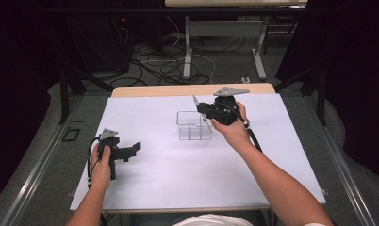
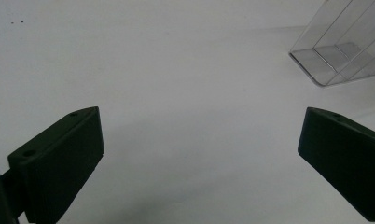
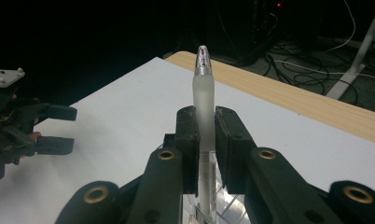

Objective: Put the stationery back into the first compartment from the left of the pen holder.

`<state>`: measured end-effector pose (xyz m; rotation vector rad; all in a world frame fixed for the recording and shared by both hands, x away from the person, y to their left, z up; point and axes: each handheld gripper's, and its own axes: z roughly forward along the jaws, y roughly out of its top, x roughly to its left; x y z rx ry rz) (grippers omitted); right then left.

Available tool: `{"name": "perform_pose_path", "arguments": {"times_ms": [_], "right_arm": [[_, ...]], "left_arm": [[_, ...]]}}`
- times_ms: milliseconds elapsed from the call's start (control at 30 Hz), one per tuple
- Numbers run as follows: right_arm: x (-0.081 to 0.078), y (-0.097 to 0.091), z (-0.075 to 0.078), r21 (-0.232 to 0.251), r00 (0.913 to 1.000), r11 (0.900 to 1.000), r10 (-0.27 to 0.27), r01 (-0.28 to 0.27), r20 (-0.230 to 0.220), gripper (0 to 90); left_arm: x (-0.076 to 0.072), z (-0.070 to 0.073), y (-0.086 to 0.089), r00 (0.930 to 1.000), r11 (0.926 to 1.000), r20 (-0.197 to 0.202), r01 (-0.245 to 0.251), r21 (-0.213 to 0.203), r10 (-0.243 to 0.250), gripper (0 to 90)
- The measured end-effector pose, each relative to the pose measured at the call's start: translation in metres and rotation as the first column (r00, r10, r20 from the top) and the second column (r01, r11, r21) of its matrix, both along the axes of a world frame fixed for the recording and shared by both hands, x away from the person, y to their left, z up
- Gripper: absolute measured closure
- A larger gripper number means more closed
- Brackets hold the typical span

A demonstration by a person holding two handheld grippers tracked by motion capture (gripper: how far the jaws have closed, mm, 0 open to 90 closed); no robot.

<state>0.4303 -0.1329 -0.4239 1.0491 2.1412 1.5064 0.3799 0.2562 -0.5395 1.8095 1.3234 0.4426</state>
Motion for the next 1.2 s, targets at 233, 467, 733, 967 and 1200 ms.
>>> {"name": "perform_pose_path", "arguments": {"times_ms": [233,467,733,967,1200], "right_arm": [[0.005,0.003,0.005,-0.01,0.9998,0.9999,-0.01,0.011,0.016,80.2],[0.013,0.013,0.008,-0.001,0.9997,0.9999,-0.016,0.016,0.02,80.2],[0.021,0.032,0.014,-0.007,0.9993,1.0,0.001,-0.001,0.037,80.2],[0.031,0.046,0.017,-0.011,0.9987,0.9999,0.001,0.0,0.05,80.2],[0.037,0.058,0.018,-0.023,0.9969,0.9997,-0.002,0.004,0.079,80.2]], "left_arm": [[0.0,0.0,-0.001,1.0,1.0,0.003,0.002,-0.002,-0.002,0.2],[-0.001,0.001,0.0,1.0,1.0,0.009,-0.003,-0.004,0.003,0.2],[0.0,0.0,0.0,1.0,1.0,0.004,-0.005,-0.006,0.005,0.2],[0.001,0.0,0.0,0.9999,0.9999,0.014,-0.007,-0.009,0.007,0.2],[-0.001,0.001,0.001,1.0,0.9999,0.005,-0.005,-0.013,0.005,0.2]]}}
